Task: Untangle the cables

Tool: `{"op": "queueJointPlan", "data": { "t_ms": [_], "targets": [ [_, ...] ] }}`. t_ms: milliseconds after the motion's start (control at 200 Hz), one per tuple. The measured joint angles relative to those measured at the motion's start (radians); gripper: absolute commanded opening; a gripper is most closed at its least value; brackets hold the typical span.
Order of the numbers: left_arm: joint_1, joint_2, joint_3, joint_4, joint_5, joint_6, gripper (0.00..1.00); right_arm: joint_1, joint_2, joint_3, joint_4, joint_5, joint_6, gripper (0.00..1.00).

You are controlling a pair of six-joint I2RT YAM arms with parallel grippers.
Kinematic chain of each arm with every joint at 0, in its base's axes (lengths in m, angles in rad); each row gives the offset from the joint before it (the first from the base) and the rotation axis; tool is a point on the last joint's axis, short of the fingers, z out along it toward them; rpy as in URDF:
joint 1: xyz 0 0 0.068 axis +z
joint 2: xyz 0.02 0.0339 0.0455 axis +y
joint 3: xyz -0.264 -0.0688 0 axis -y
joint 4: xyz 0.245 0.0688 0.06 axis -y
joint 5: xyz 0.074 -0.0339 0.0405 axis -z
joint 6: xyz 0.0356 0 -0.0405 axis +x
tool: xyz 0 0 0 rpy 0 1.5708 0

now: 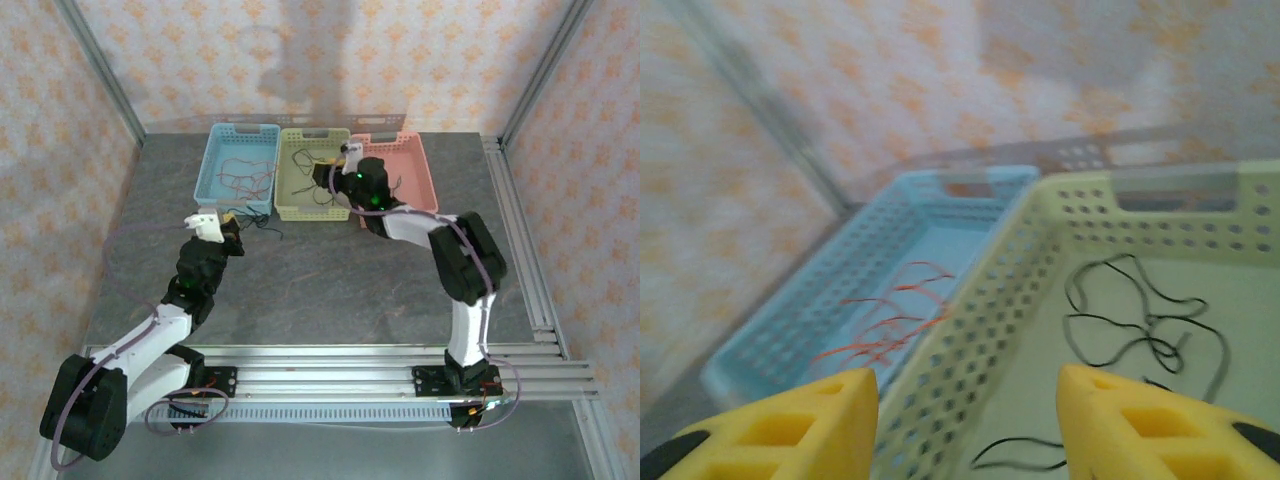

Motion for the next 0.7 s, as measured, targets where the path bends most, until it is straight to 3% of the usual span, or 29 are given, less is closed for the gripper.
{"op": "queueJointPlan", "data": {
  "t_ms": [140, 330, 701],
  "targets": [
    [-0.014, 0.029, 0.013, 0.007, 0.125, 0.000, 0.00, 0.000, -0.113, -0.201, 0.216, -0.189, -0.039, 0.53],
    [-0.066, -0.002, 0.081, -0.029, 0.204, 0.002, 0.00, 0.024, -0.027, -0.333, 0.403, -0.389, -0.075, 0.56],
    [-0.111, -0.024, 0.129, -0.093, 0.233, 0.029, 0.00, 0.122, 0.016, -0.341, 0.453, -0.512, -0.137, 0.58]
  ]
}}
